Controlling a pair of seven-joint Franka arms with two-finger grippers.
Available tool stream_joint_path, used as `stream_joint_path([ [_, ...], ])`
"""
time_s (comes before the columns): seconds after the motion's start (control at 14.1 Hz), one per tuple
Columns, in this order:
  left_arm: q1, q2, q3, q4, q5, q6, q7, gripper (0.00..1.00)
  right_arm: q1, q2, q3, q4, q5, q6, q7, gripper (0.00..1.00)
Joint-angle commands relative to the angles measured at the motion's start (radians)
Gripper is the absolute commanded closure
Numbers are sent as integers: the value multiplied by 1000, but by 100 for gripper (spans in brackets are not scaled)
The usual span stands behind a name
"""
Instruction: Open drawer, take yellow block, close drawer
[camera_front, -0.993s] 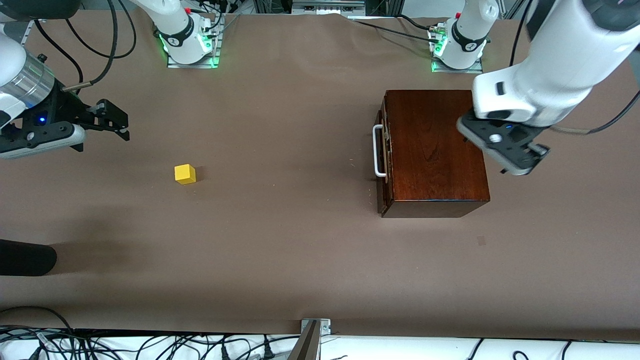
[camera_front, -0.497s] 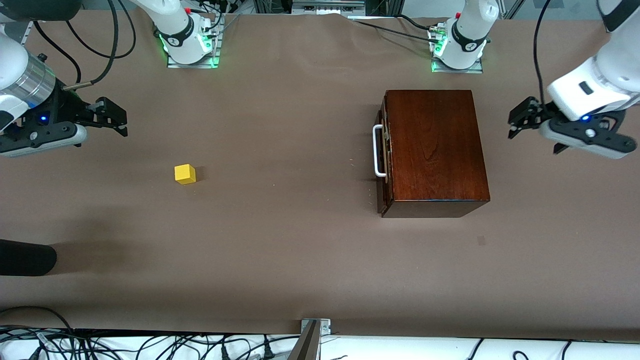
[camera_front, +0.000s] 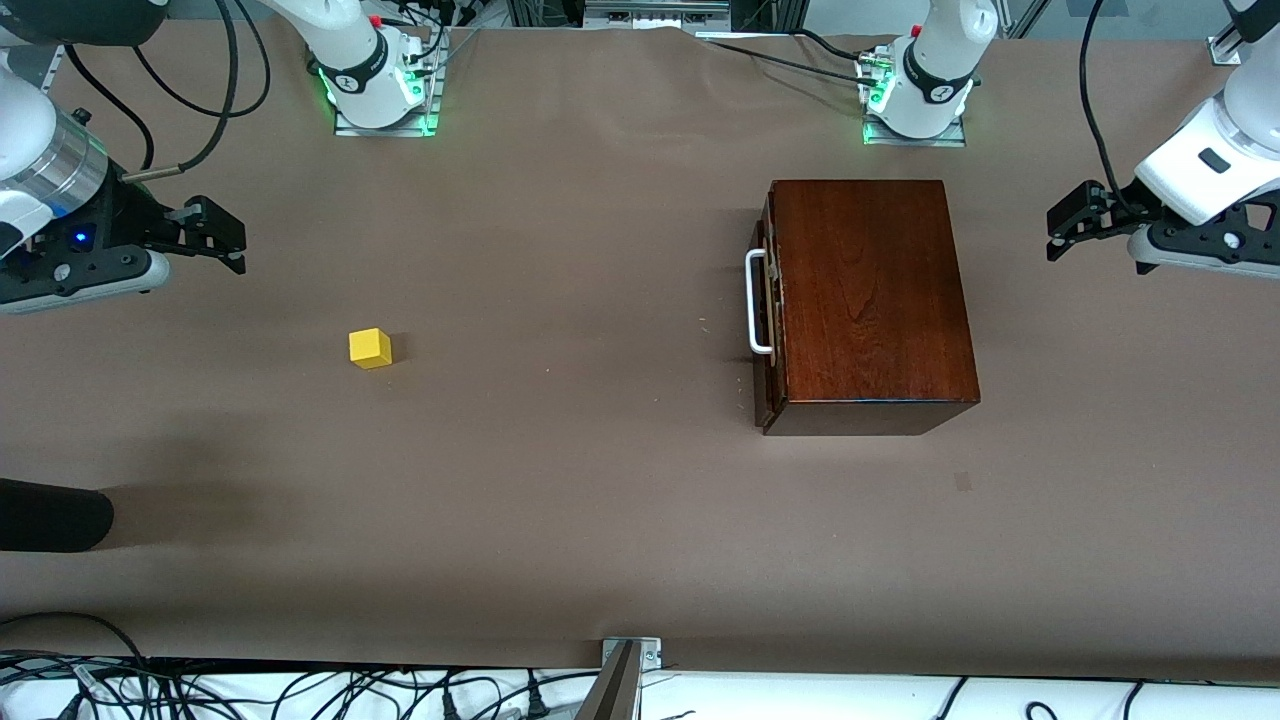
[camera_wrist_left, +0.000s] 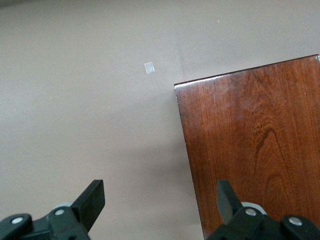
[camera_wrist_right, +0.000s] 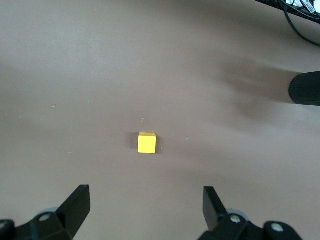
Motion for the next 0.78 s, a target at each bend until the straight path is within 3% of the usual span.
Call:
stream_joint_path([
  [0.0,1,-20,-4,-29,20,19,-21,0,-1,-7,6,10,-10,-20,-7,0],
  [0.71,1,-17,9,-26,-19,17,-87,0,-3,-7,5,10,-7,-20,-10,0],
])
